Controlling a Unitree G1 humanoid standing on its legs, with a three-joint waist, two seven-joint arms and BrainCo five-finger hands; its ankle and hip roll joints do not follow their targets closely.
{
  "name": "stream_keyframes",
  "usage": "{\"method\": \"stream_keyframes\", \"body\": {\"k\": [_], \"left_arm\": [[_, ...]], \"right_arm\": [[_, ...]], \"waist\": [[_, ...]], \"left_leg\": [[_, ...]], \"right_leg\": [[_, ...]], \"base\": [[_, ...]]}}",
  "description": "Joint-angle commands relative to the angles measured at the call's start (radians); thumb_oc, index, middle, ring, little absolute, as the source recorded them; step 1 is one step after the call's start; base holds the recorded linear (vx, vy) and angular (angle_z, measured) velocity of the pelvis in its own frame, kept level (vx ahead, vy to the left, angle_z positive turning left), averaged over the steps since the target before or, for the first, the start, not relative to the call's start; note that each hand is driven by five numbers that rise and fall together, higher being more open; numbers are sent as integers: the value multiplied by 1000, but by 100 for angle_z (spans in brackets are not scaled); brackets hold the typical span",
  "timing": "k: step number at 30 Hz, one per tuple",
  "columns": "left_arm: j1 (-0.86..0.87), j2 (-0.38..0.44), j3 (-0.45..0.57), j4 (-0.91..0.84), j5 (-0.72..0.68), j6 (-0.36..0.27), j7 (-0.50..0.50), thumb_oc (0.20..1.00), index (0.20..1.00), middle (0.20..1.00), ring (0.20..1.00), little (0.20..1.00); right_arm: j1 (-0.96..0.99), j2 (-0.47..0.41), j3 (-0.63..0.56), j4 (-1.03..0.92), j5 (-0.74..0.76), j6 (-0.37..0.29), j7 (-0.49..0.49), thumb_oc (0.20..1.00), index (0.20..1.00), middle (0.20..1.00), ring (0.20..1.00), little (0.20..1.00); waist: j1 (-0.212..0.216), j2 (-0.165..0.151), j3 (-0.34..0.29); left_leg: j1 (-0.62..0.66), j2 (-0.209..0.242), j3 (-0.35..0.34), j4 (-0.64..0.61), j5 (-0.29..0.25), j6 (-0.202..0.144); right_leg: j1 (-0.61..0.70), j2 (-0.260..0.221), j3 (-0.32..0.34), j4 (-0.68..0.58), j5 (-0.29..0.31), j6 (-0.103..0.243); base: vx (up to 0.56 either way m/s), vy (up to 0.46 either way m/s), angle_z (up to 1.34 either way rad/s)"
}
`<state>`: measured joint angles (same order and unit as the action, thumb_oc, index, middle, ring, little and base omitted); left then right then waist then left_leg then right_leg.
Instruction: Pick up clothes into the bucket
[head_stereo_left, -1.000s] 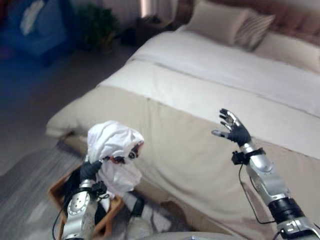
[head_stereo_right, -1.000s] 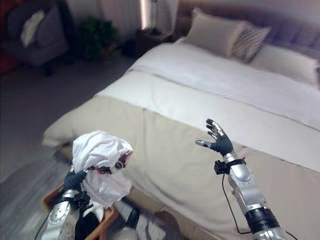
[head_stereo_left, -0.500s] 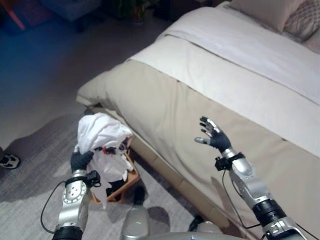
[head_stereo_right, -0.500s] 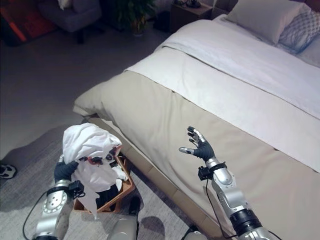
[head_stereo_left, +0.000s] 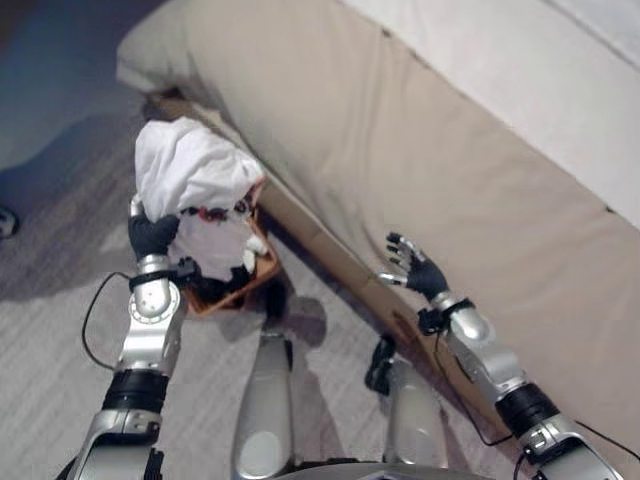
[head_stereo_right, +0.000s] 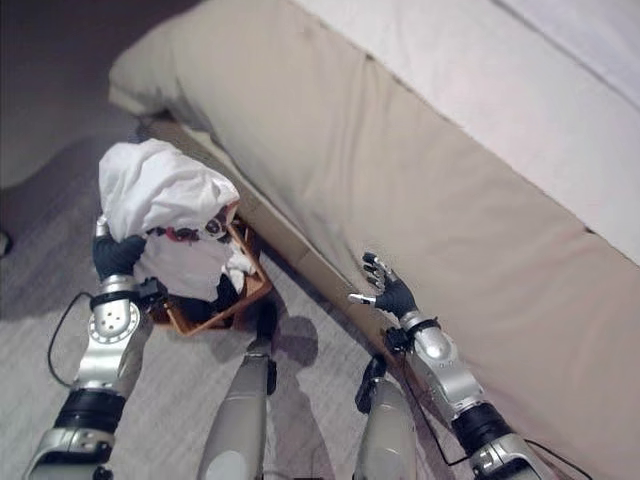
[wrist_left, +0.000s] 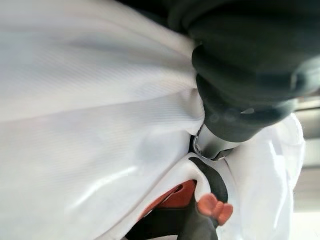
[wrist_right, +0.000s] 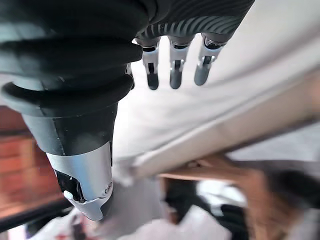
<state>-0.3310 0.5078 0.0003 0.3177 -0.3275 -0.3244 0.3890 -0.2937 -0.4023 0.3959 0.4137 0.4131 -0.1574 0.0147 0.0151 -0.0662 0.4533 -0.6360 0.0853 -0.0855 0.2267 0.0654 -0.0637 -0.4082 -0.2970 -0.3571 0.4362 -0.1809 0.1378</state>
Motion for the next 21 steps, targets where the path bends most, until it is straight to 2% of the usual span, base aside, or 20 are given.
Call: {"method": "stream_keyframes", "body": {"k": [1,3,8,15,18,21], "left_arm": [[-78,57,33,-34,13,-102,70,200,200,200,200,200],[-103,73,36,-19,6,-103,86,200,200,200,200,200],[-295,186,14,86,-39,-93,157,200,200,200,200,200],[-472,315,-24,198,-61,-93,223,200,200,200,200,200],[-470,330,-16,205,-65,-101,236,200,200,200,200,200],[-429,310,9,201,-65,-101,243,200,200,200,200,200]], "right_arm": [[-63,24,23,-6,11,-73,-36,1000,1000,1000,1000,1000],[-79,34,29,6,16,-76,-45,1000,1000,1000,1000,1000],[-130,65,73,16,38,-90,-58,1000,1000,1000,1000,1000],[-130,54,82,8,56,-105,-67,1000,1000,1000,1000,1000],[-125,52,79,10,66,-116,-75,1000,1000,1000,1000,1000],[-117,55,73,4,72,-121,-81,1000,1000,1000,1000,1000]], "waist": [[7,-55,-42],[8,-66,-34],[-8,-105,-16],[-31,-126,7],[-32,-130,16],[-33,-136,23]], "left_leg": [[-35,14,25,161,-88,-49],[-60,15,24,176,-92,-44],[-130,18,27,189,-101,-26],[-196,18,18,233,-121,-21],[-226,15,12,270,-139,-16],[-259,15,7,303,-154,-12]], "right_leg": [[-9,-31,77,-223,239,59],[-31,-29,81,-221,247,60],[-103,-23,88,-221,269,67],[-158,-20,84,-204,270,72],[-179,-20,88,-180,259,70],[-207,-20,93,-158,245,66]], "base": [[-43,39,-27],[8,0,-28],[-22,-5,-7],[10,-11,-2],[8,-5,-3],[18,-15,-2]]}}
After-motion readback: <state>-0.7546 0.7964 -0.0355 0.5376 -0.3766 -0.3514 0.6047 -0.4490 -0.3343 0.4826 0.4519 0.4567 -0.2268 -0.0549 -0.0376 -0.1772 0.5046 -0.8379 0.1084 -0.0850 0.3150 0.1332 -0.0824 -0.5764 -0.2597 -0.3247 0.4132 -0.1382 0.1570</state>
